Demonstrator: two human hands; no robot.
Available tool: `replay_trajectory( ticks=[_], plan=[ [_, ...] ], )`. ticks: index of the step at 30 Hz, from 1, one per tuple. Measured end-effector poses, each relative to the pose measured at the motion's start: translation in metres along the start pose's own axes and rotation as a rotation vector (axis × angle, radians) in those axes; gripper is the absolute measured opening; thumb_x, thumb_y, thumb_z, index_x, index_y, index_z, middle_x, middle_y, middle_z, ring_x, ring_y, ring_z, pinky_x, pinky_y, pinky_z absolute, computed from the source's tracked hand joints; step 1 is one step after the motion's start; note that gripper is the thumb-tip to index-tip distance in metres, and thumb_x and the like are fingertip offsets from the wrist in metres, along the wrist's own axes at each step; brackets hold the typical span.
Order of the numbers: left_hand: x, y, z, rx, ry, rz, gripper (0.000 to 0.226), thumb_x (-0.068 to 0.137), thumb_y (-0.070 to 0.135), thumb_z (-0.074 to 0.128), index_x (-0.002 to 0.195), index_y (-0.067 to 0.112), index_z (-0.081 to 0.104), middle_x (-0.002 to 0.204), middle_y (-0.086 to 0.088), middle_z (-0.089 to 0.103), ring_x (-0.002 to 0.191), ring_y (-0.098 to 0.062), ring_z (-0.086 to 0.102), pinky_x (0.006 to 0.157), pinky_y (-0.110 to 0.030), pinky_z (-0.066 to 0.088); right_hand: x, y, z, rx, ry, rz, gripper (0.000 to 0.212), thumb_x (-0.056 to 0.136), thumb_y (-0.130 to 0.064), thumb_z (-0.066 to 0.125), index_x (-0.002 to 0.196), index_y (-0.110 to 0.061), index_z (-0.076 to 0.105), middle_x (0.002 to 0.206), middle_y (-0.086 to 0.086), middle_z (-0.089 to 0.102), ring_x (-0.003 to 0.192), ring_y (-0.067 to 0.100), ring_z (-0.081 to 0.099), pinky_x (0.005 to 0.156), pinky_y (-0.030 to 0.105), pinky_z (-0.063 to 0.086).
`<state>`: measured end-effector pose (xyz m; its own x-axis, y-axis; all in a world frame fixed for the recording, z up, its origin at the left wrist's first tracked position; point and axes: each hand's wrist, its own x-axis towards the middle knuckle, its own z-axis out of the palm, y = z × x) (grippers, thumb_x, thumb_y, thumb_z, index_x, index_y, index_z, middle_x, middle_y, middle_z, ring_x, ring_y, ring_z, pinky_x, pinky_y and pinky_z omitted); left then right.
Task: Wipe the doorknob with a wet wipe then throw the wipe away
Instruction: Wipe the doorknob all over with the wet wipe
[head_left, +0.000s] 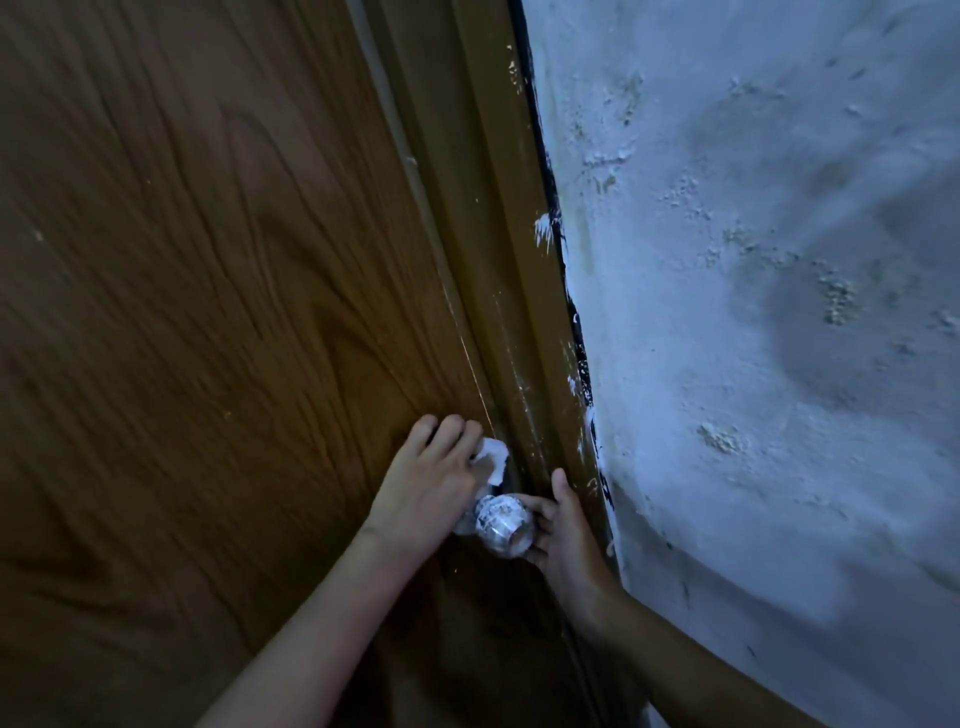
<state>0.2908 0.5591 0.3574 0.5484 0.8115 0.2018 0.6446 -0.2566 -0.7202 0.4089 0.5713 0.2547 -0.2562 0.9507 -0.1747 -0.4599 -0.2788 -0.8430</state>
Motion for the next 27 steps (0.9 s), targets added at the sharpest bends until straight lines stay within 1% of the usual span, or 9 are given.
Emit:
replay_trajectory(
  ticks=[3, 8, 11, 13, 17, 21, 24, 26, 27],
  plan=[
    [0.021, 0.001, 0.008, 0.016, -0.050, 0.126, 0.033, 0.089, 0.026, 0.049, 0.121, 0.024, 0.054, 0.132, -0.008, 0.043, 0.121, -0.029, 0.031, 0.105, -0.045, 0.026, -0.001, -0.001, 0.000, -0.015, 0.011, -0.001, 0.059, 0.072, -0.067, 0.028, 0.089, -0.023, 0.063, 0.092, -0.002, 0.068, 0.092, 0.014, 0.062, 0.068, 0.028, 0.047],
    [0.025, -0.004, 0.012, 0.037, -0.079, 0.171, 0.037, 0.087, 0.027, 0.052, 0.124, 0.025, 0.052, 0.134, -0.010, 0.041, 0.122, -0.029, 0.029, 0.106, -0.046, 0.021, -0.003, -0.002, 0.001, -0.013, 0.003, 0.008, 0.064, 0.066, -0.070, 0.029, 0.086, -0.022, 0.065, 0.086, -0.004, 0.070, 0.088, 0.013, 0.064, 0.067, 0.028, 0.048],
    [0.005, -0.005, 0.008, 0.046, 0.018, 0.069, 0.039, 0.066, 0.032, 0.072, 0.104, 0.025, 0.067, 0.108, -0.004, 0.062, 0.102, -0.025, 0.046, 0.092, -0.040, 0.029, -0.001, -0.002, 0.000, 0.011, -0.004, 0.017, 0.062, 0.074, -0.067, 0.027, 0.086, -0.019, 0.066, 0.087, -0.002, 0.071, 0.088, 0.013, 0.064, 0.068, 0.029, 0.047],
    [-0.015, -0.003, 0.014, -0.019, 0.109, -0.014, 0.041, 0.054, 0.025, 0.079, 0.094, 0.023, 0.072, 0.090, -0.002, 0.067, 0.087, -0.023, 0.045, 0.080, -0.038, 0.030, -0.001, -0.002, -0.001, 0.033, -0.005, 0.015, 0.061, 0.073, -0.065, 0.029, 0.087, -0.018, 0.066, 0.089, -0.001, 0.070, 0.089, 0.013, 0.064, 0.068, 0.028, 0.048],
    [-0.051, 0.002, 0.032, -0.001, 0.223, -0.128, 0.034, 0.067, 0.014, 0.064, 0.100, 0.019, 0.071, 0.085, -0.006, 0.067, 0.081, -0.025, 0.040, 0.073, -0.038, 0.030, -0.003, 0.000, -0.003, 0.048, -0.028, 0.006, 0.059, 0.078, -0.063, 0.026, 0.088, -0.020, 0.065, 0.092, -0.002, 0.070, 0.092, 0.012, 0.065, 0.070, 0.025, 0.049],
    [-0.039, -0.003, 0.024, -0.027, 0.159, -0.097, 0.050, 0.051, 0.017, 0.081, 0.100, 0.019, 0.071, 0.084, -0.007, 0.066, 0.080, -0.025, 0.041, 0.073, -0.038, 0.029, -0.003, 0.000, -0.003, 0.019, -0.032, -0.015, 0.057, 0.086, -0.058, 0.023, 0.090, -0.019, 0.065, 0.095, 0.000, 0.070, 0.095, 0.013, 0.064, 0.073, 0.025, 0.049],
    [-0.016, -0.003, 0.015, -0.035, 0.083, 0.007, 0.047, 0.048, 0.028, 0.082, 0.094, 0.024, 0.072, 0.086, -0.003, 0.067, 0.081, -0.023, 0.053, 0.074, -0.036, 0.031, -0.003, 0.000, -0.003, -0.006, -0.025, -0.026, 0.056, 0.083, -0.059, 0.024, 0.087, -0.021, 0.064, 0.094, -0.001, 0.068, 0.093, 0.013, 0.063, 0.071, 0.025, 0.049],
    [0.003, -0.001, 0.004, -0.023, 0.003, 0.065, 0.042, 0.052, 0.040, 0.079, 0.093, 0.030, 0.071, 0.093, 0.000, 0.065, 0.086, -0.020, 0.056, 0.077, -0.034, 0.038, -0.002, 0.001, -0.003, -0.033, -0.029, -0.036, 0.058, 0.076, -0.064, 0.024, 0.086, -0.022, 0.064, 0.091, -0.004, 0.068, 0.091, 0.010, 0.063, 0.069, 0.023, 0.049],
    [0.010, 0.000, 0.003, -0.011, -0.013, 0.092, 0.040, 0.062, 0.041, 0.074, 0.100, 0.030, 0.067, 0.103, -0.001, 0.061, 0.096, -0.021, 0.051, 0.082, -0.035, 0.039, -0.002, 0.001, -0.004, -0.044, -0.031, -0.039, 0.060, 0.071, -0.066, 0.025, 0.086, -0.023, 0.064, 0.091, -0.005, 0.069, 0.090, 0.009, 0.063, 0.068, 0.022, 0.049]
  ],
)
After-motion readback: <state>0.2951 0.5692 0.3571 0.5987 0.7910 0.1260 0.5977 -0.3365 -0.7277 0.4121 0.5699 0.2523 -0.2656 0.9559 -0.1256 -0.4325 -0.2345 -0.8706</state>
